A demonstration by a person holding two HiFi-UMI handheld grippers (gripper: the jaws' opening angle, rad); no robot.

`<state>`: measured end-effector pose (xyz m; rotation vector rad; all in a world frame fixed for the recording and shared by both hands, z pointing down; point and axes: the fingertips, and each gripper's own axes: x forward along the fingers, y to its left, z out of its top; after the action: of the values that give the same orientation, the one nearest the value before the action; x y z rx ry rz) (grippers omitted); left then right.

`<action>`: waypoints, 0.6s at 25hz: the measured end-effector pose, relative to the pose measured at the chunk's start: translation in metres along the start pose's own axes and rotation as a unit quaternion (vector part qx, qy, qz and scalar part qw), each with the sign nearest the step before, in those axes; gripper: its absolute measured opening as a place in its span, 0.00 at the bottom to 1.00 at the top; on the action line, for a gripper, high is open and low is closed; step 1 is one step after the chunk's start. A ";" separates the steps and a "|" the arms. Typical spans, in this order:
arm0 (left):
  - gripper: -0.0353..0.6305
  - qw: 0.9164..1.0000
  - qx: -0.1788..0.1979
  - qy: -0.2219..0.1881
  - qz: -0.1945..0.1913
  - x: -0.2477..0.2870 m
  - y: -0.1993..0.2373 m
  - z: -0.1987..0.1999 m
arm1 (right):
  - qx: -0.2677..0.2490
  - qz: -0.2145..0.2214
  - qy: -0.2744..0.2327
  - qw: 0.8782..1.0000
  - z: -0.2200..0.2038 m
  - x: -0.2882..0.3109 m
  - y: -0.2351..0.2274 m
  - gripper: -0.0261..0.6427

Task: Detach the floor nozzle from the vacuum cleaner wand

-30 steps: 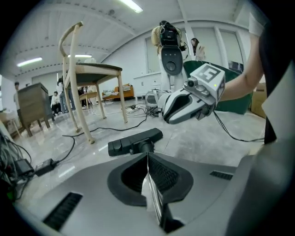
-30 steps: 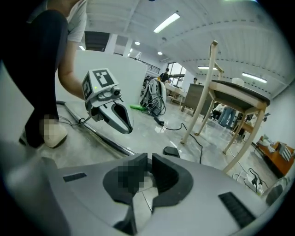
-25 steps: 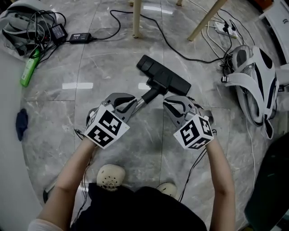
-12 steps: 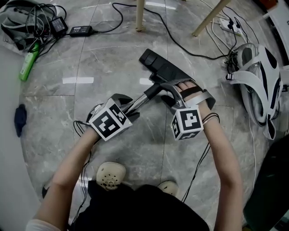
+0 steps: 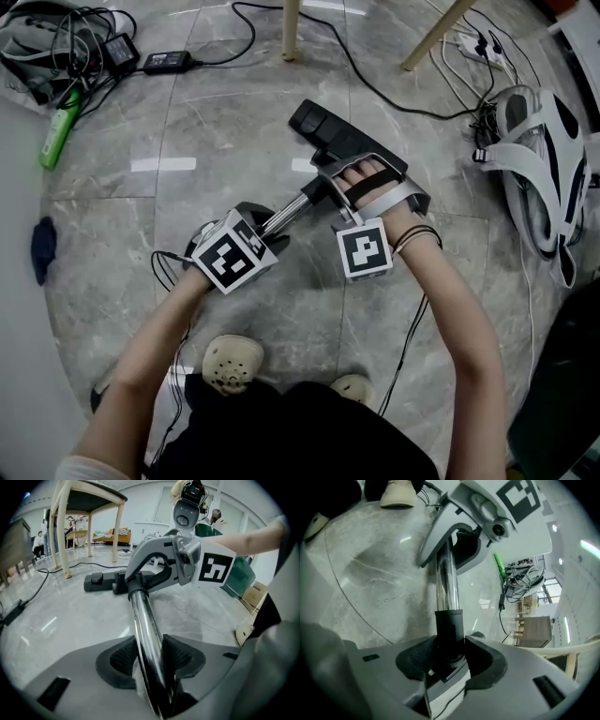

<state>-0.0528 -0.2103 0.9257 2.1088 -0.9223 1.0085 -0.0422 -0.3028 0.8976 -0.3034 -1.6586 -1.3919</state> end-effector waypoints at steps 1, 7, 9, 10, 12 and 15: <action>0.32 1.000 0.001 -0.008 -0.007 -0.003 -0.003 0.003 | -0.002 -0.004 -0.008 1.000 0.003 -0.001 0.002 0.31; 0.33 1.000 0.005 -0.018 -0.015 -0.007 -0.012 0.000 | 0.001 0.010 -0.019 1.000 0.009 -0.008 0.010 0.31; 0.32 1.000 0.001 -0.019 -0.014 -0.009 -0.013 0.000 | 0.007 0.007 -0.022 1.000 0.007 -0.010 0.009 0.31; 0.32 1.000 0.000 -0.018 -0.015 -0.009 -0.014 0.001 | 0.009 0.006 -0.022 1.000 0.006 -0.011 0.009 0.31; 0.32 1.000 -0.002 -0.016 -0.016 -0.009 -0.016 0.002 | 0.009 0.005 -0.018 1.000 0.003 -0.013 0.011 0.31; 0.32 1.000 -0.008 -0.010 -0.012 -0.007 -0.015 0.002 | 0.010 0.006 -0.011 1.000 -0.002 -0.012 0.011 0.31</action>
<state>-0.0433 -0.2008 0.9153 2.1149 -0.9091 0.9660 -0.0272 -0.2964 0.8950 -0.3191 -1.6853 -1.3669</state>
